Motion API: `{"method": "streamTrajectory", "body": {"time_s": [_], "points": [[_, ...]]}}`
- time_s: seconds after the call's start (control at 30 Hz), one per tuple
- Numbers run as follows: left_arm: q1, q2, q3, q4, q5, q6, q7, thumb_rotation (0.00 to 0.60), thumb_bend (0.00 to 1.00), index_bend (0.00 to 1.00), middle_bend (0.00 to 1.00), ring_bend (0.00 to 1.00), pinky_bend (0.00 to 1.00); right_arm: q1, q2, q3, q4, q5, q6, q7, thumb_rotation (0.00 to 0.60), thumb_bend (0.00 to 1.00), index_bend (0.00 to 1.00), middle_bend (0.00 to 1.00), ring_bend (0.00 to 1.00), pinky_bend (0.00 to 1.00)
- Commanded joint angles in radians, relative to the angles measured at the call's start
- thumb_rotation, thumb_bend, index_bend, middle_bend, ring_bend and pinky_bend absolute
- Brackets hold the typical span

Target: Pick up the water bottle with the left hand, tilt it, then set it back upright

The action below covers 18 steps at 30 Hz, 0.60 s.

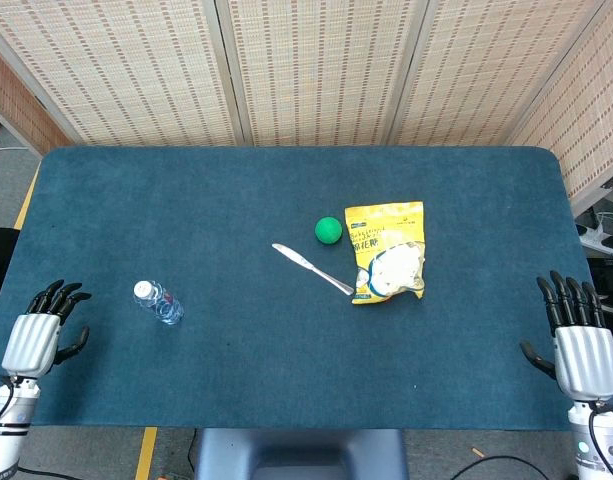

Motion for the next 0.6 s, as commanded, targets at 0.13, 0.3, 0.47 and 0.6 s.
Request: {"method": "streamTrajectory", "body": {"time_s": [0.13,0.3,0.47,0.6], "points": [[-0.002,-0.001,0.0,0.0,-0.003,-0.007,0.002,0.6,0.41,0.25,0.15,0.08,0.18,-0.019,-0.016,0.025,0.009,-0.005,0.027,-0.016,0.6,0.1,0.0,0.0,0.0,0.04],[-0.003,0.007,0.009,-0.016,-0.013,-0.037,0.014,0.6,0.41,0.13,0.12,0.07,0.18,-0.025,-0.046,0.044,0.064,-0.079,0.089,0.066,0.6,0.1,0.0,0.0,0.0,0.04],[-0.016,0.041,0.019,-0.082,-0.055,-0.133,0.023,0.6,0.41,0.0,0.0,0.01,0.17,-0.045,-0.045,0.068,0.082,-0.077,0.123,0.137,0.6,0.1,0.0,0.0,0.0,0.04],[-0.025,0.056,0.018,-0.124,-0.066,-0.171,-0.039,0.6,0.41,0.0,0.0,0.0,0.15,-0.065,-0.019,0.079,0.049,-0.065,0.133,0.183,0.6,0.1,0.0,0.0,0.0,0.04]]}}
